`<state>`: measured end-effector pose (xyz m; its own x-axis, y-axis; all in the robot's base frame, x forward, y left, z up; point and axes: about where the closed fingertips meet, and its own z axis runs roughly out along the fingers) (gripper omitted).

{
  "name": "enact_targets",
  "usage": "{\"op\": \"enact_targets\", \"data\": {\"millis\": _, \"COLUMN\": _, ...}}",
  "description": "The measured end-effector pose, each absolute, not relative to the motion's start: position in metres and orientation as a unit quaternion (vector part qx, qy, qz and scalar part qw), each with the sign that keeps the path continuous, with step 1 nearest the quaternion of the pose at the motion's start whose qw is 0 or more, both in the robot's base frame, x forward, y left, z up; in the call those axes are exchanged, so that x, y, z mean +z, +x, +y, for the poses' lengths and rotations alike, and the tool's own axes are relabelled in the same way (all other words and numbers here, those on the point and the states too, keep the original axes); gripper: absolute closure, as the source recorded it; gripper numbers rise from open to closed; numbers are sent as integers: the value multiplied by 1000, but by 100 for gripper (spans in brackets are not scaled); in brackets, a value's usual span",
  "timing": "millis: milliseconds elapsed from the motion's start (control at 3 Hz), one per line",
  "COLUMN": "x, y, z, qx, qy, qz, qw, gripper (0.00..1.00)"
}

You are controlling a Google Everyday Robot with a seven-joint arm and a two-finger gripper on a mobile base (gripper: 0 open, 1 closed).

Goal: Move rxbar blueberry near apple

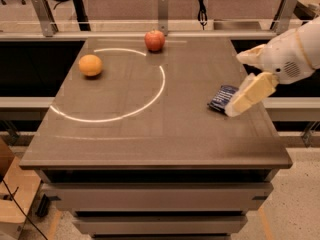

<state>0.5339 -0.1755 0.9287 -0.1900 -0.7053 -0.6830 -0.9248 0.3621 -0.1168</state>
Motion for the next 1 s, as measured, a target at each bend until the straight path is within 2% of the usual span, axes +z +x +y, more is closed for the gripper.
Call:
{"op": "enact_targets", "data": {"millis": 667, "x": 863, "y": 570, "z": -147, "qx": 221, "qy": -504, "qz": 766, "qw": 333, "gripper": 0}}
{"op": "enact_targets", "data": {"millis": 1000, "x": 833, "y": 584, "z": -157, "qx": 222, "qy": -476, "qz": 787, "qw": 324, "gripper": 0}}
